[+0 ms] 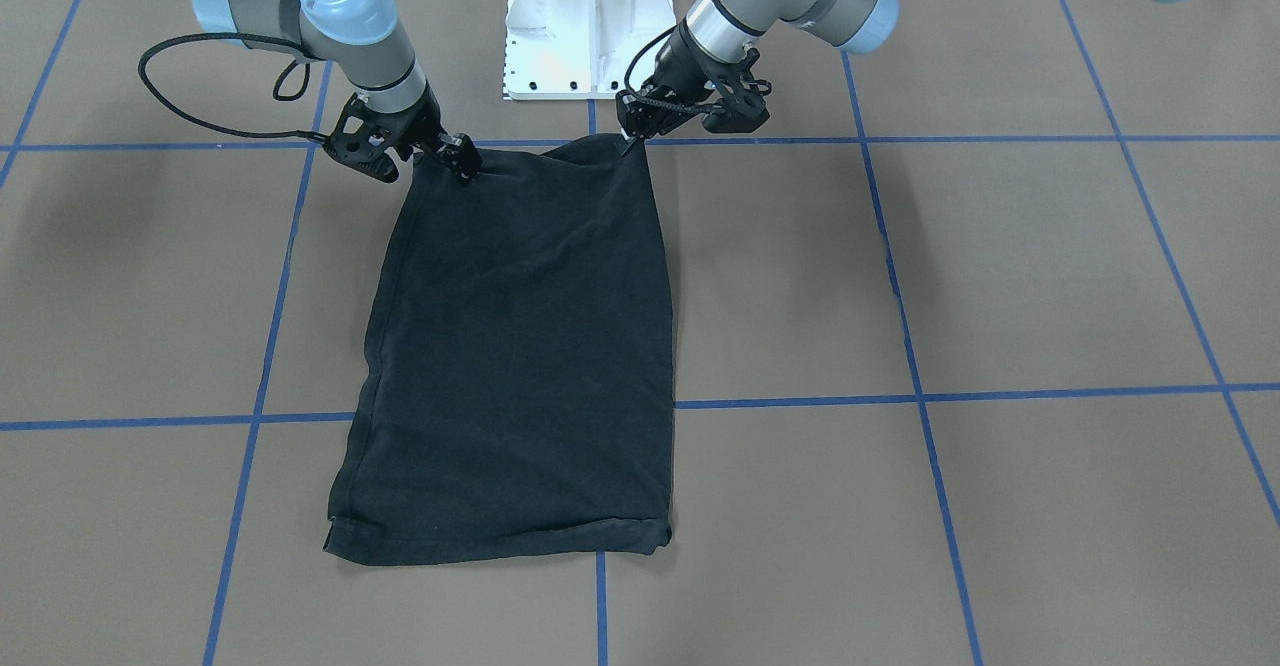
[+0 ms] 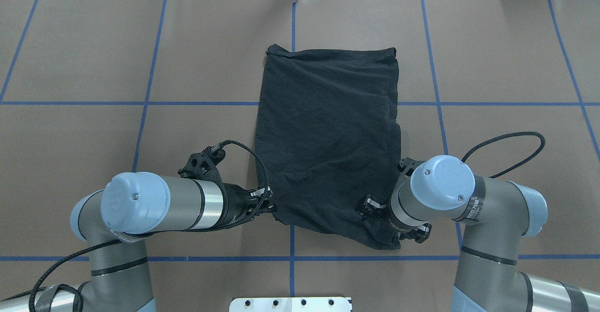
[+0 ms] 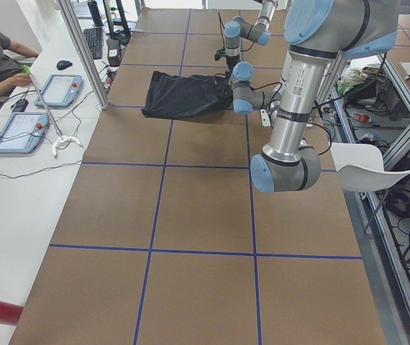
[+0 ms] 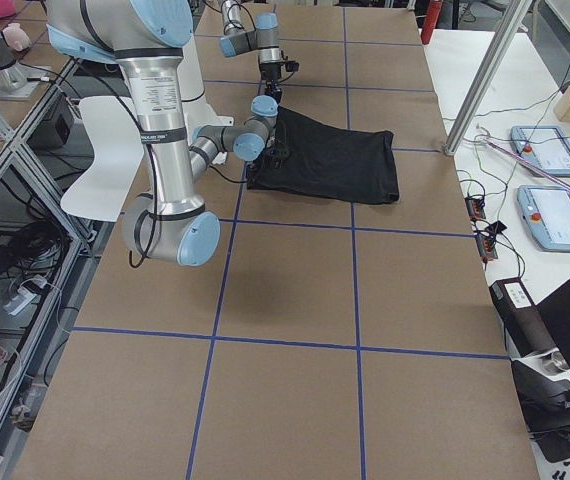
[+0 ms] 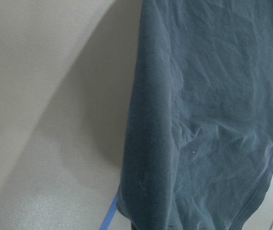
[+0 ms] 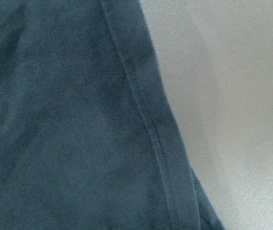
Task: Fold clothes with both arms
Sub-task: 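Hold the shirt's near edges with both grippers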
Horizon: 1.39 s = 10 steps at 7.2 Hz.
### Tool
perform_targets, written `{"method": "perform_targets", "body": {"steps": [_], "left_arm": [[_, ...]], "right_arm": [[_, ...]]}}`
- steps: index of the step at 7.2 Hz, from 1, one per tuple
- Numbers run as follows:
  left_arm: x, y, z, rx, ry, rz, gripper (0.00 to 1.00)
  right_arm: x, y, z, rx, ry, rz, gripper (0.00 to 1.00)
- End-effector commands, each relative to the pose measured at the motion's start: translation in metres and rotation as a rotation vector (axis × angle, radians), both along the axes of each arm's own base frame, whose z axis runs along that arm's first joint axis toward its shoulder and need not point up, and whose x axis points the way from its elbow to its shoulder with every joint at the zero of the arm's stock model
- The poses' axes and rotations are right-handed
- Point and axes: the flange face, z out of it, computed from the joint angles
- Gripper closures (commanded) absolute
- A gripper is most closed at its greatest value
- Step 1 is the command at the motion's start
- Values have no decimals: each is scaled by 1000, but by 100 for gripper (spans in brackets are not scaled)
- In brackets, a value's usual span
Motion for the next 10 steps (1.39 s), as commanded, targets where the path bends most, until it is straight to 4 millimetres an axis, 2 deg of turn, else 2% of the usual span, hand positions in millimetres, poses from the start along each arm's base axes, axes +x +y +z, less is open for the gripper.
{"method": "perform_targets", "body": {"steps": [1,4,5,6,10], "left_arm": [[0,0,-1,1,2,0,100],[0,0,-1,2,1,0,100],[0,0,-1,2,1,0,100],[0,0,-1,2,1,0,100],[1,0,-3,6,3,1,100]], "right_arm": [[-3,1,4,-2,6,-3,0],[-4,1,5,-2,7,-2,2],[-4,1,4,-1,6,-2,13],[-4,1,5,-2,6,-4,16],[-2,2,10,-8,14,-6,14]]}}
